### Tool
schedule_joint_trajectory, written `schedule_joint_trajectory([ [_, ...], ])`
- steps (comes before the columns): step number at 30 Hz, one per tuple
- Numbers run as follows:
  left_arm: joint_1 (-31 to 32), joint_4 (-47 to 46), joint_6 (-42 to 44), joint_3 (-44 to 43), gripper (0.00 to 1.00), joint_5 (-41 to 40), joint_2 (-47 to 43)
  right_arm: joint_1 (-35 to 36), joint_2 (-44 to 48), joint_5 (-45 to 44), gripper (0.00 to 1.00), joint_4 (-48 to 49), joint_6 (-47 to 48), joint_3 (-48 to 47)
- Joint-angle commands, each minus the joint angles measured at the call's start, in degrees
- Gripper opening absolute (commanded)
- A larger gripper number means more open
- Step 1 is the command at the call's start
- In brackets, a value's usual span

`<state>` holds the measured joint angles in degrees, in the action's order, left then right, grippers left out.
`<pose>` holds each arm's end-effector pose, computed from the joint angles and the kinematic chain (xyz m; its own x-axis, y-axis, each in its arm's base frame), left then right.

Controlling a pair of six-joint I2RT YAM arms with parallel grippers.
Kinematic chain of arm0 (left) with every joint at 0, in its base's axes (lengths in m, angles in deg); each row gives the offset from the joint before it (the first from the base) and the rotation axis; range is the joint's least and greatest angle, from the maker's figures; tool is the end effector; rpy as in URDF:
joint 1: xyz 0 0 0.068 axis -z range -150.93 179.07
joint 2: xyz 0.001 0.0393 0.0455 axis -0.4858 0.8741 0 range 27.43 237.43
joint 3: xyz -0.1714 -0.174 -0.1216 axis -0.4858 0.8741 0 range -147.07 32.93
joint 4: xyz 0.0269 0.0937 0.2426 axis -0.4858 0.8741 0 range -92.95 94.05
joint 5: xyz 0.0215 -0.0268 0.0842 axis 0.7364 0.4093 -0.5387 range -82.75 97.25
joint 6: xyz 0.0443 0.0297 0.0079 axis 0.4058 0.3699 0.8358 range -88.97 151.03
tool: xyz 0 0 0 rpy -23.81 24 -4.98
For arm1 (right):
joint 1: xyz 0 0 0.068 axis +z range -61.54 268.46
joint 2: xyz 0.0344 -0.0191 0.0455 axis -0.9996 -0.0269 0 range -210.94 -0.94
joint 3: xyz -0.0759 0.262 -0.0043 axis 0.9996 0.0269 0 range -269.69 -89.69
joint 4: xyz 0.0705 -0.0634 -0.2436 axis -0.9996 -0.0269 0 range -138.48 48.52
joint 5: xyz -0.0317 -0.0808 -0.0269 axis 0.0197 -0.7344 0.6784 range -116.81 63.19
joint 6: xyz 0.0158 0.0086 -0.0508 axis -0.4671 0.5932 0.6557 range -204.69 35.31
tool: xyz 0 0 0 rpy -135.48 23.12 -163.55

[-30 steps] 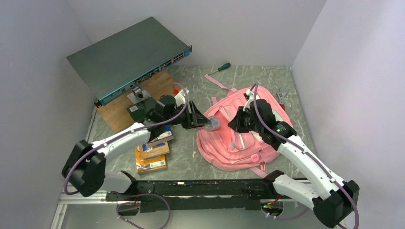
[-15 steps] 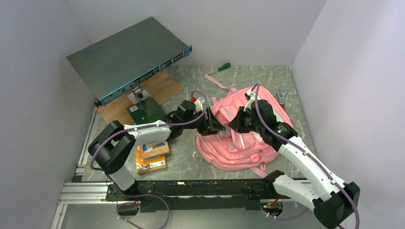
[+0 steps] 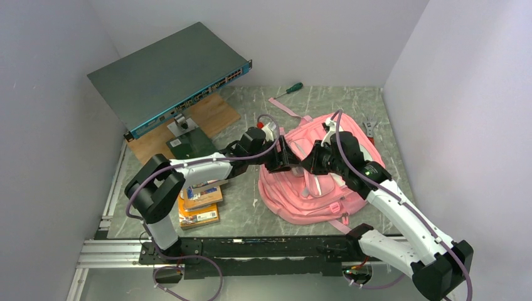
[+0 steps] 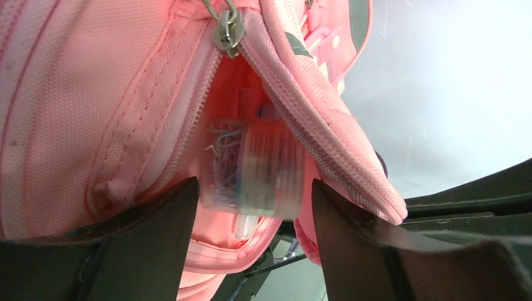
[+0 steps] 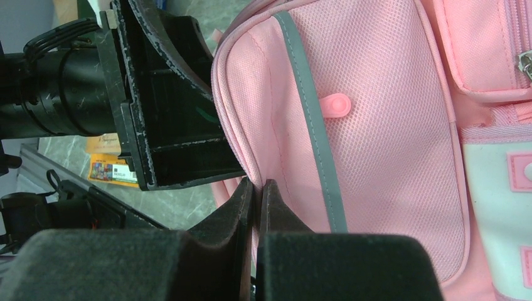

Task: Pack the student bag
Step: Place the stationery in the student bag, then adjust the stationery in the student bag.

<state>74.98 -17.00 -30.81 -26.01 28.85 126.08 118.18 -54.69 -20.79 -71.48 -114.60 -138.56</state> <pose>0.2570 -0.2843 0.2177 -0.9345 -0.2134 -0.2847 0.1584 0.4670 -0.8699 0.1743 0.1037 0.3027 -0.7137 0.1636 -0.6811 -0.2444 0.8531 0.4610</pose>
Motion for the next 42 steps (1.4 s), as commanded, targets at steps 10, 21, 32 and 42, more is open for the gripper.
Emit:
schedule_joint_trajectory([
  [10,-0.3,3.4,8.9,2.8,0.95,-1.8,-9.7,0.0,1.8,-0.3,0.0,2.8,-1.1,-0.2],
  [21,-1.3,4.8,15.3,7.9,0.88,1.4,-18.5,0.0,1.0,0.3,0.0,3.3,-1.2,-0.1],
  [32,10.5,0.9,12.5,9.5,0.4,0.5,-14.6,0.0,0.2,0.8,0.0,4.3,-1.5,-0.2],
  [42,7.1,10.3,13.4,-4.7,0.31,2.8,0.3,0.0,1.8,1.0,0.0,3.4,-2.1,0.5],
])
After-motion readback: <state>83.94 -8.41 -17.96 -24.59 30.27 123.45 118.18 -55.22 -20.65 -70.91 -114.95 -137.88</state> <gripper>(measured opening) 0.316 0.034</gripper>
